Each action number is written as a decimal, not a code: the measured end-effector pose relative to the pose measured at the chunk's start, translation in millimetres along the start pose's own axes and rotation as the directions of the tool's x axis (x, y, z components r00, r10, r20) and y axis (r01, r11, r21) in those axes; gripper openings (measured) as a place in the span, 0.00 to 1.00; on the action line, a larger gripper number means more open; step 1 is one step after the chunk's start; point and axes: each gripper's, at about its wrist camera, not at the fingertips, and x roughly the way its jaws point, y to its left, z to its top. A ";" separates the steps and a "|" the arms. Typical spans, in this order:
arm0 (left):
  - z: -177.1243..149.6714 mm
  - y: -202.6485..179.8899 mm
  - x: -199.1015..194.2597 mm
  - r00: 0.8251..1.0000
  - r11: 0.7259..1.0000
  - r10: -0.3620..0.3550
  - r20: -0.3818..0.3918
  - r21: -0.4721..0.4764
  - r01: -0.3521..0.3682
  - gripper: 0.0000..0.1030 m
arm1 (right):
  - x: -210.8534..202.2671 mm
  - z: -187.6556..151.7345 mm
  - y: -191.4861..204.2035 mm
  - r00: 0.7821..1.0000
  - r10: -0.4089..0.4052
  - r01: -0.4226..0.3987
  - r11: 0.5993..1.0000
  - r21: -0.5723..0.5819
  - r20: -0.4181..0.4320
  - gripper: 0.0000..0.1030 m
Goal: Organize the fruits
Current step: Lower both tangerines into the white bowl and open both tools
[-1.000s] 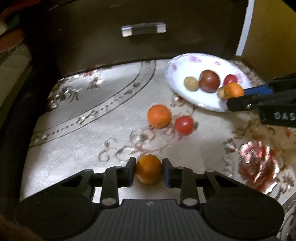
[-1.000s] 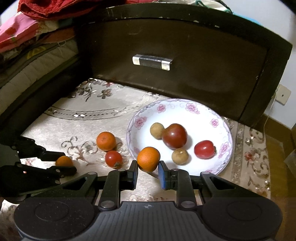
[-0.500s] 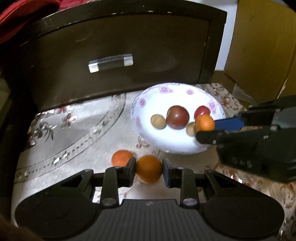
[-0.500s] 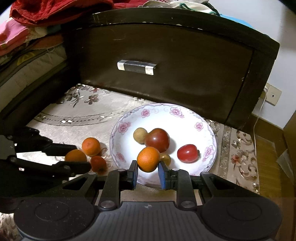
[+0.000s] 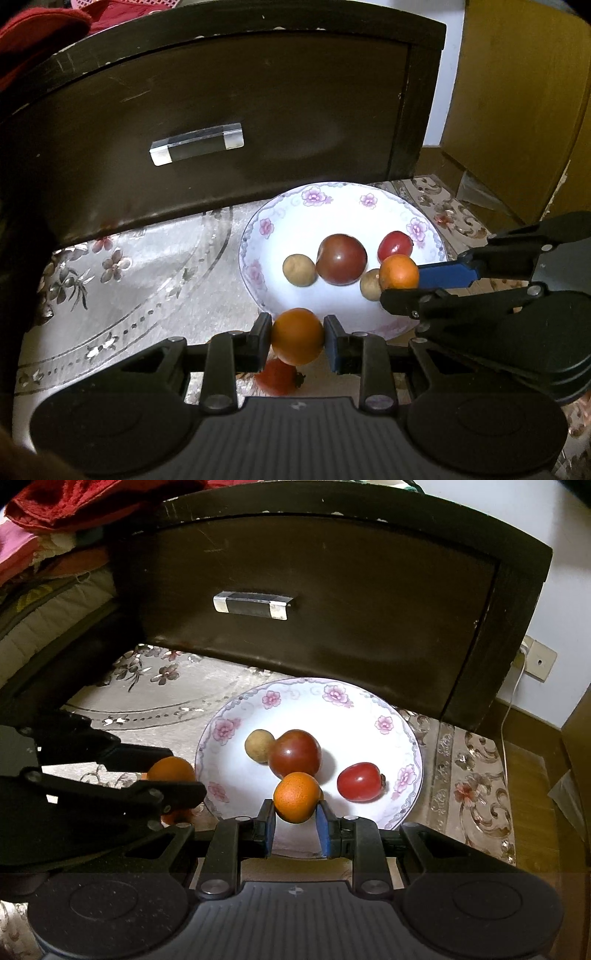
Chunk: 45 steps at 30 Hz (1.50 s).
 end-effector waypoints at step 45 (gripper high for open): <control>15.0 4.0 26.2 1.000 0.999 0.024 0.004 -0.031 -0.023 0.40 | 23.6 7.3 -17.4 0.999 -0.038 0.038 0.999 0.022 0.015 0.23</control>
